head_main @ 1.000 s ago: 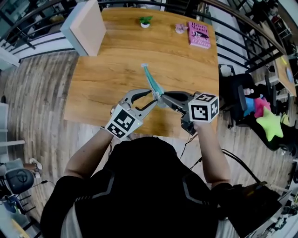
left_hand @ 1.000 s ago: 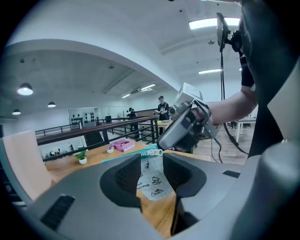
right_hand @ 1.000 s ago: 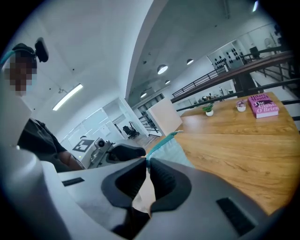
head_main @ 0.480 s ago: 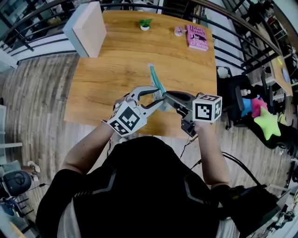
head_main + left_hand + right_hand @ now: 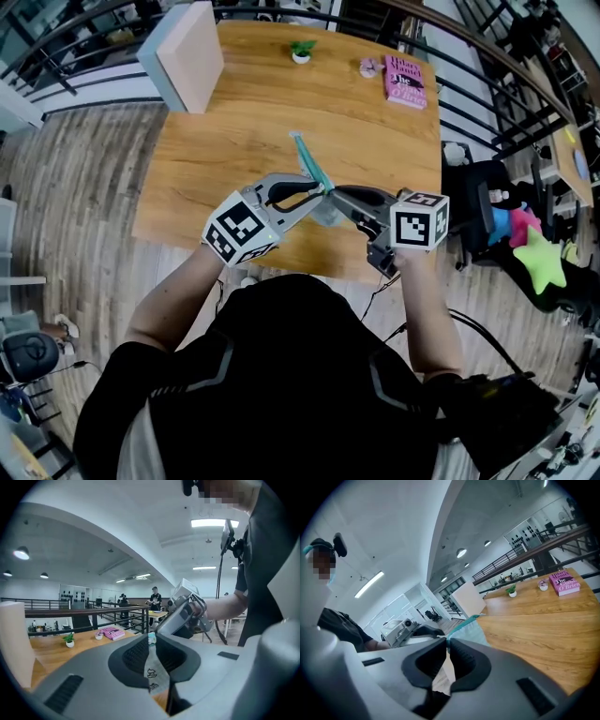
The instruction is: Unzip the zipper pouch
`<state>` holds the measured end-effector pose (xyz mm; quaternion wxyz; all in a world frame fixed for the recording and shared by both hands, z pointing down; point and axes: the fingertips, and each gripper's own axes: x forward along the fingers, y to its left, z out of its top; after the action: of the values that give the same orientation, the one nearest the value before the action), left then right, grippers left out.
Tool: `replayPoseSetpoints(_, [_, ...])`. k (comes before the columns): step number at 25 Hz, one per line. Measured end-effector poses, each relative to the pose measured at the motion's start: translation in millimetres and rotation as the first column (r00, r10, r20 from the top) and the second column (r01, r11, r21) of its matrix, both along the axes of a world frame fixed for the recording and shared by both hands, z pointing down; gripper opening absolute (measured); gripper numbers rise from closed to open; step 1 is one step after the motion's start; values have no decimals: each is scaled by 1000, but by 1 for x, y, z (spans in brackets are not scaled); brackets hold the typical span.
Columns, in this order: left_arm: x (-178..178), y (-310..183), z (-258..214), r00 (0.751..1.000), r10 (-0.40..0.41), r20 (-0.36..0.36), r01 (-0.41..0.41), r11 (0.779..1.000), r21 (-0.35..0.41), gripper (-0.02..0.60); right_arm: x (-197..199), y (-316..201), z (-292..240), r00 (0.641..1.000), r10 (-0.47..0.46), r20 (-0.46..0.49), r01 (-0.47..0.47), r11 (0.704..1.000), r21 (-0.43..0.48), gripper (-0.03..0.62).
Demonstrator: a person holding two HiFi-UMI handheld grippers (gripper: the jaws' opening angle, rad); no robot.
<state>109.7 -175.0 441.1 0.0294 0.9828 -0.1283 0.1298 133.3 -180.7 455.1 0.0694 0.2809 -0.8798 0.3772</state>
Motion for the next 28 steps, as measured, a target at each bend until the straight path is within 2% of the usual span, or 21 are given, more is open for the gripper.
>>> replayPoseSetpoints(1, [-3, -2, -2, 1000, -16, -12, 15, 1000, -8, 47, 1, 0, 0, 1000, -7, -1, 7, 1000, 3, 32])
replayPoseSetpoints(3, [-7, -6, -5, 999, -46, -16, 46, 999, -13, 37, 0, 1, -1, 1000, -26, -4, 26, 1000, 11, 33])
replayPoseSetpoints(10, [-14, -8, -4, 997, -81, -12, 81, 997, -21, 38, -7, 1, -1, 996, -83, -26, 84, 996, 40, 32])
replayPoseSetpoints(22, [-15, -5, -2, 997, -79, -8, 79, 997, -7, 38, -13, 0, -2, 992, -125, -25, 126, 991, 49, 32])
replayPoseSetpoints(28, [-14, -5, 4, 996, -87, 17, 87, 995, -42, 31, -13, 2, 3, 986, -155, -66, 159, 986, 56, 31])
